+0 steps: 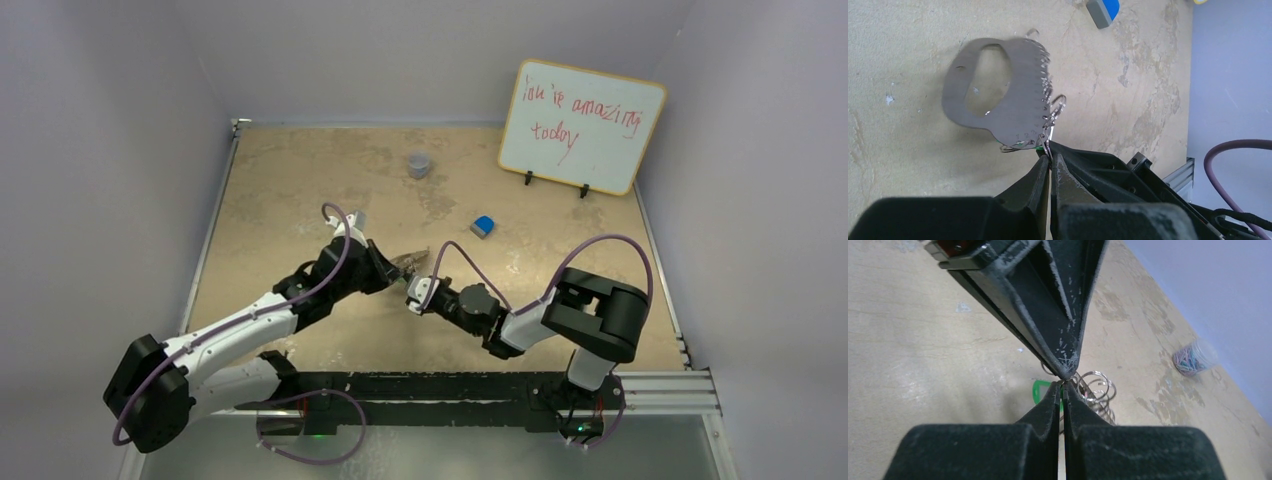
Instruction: Remove the keys from the keyring
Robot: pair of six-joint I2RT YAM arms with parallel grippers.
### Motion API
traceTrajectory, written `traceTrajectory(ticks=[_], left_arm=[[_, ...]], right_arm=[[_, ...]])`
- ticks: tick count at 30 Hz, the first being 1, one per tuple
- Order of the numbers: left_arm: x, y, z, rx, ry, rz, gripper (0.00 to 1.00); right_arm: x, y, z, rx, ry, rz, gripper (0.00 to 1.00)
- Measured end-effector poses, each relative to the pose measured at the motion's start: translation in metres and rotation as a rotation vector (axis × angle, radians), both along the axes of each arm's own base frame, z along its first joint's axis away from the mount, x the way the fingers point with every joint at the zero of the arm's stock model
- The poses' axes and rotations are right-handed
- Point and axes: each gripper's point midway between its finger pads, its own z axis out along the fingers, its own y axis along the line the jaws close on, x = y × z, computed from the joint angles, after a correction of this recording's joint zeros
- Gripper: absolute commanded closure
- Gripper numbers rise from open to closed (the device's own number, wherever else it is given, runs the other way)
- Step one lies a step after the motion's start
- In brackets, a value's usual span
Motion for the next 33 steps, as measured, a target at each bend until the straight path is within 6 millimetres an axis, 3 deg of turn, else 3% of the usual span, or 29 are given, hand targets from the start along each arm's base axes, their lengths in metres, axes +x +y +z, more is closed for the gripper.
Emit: traceTrajectory(ticks=[6,12,17,25,33], left_arm=[[-0.002,0.003,0.004,-0.007,-0.001,-0.001,1.0],[-0.001,0.014,0.018,-0.03,-0.029,0.025,1.0],[0.0,0.019,0.021,0.002,-0.068,0.007,1.0],[0.009,0.018,0.02,0.128,-0.265,-0.135,0.75],[0.018,0.015,0.009,0.24,-0.507,-0.262,0.67]], right_arm=[[0.007,-0.004,-0.001,0.016,0.026,-0.054,1.0],[0.03,-0.035,-0.033,-0.086,0.076,-0.195,1.0],[0.029,-0.036,-0.036,-0.098,0.08,-0.195,1.0],[0.021,-0.033,-0.034,-0.088,0.105,-0.137,1.0],[0.018,-0.033,-0.012,-0.045,0.122,-0.03,1.0]])
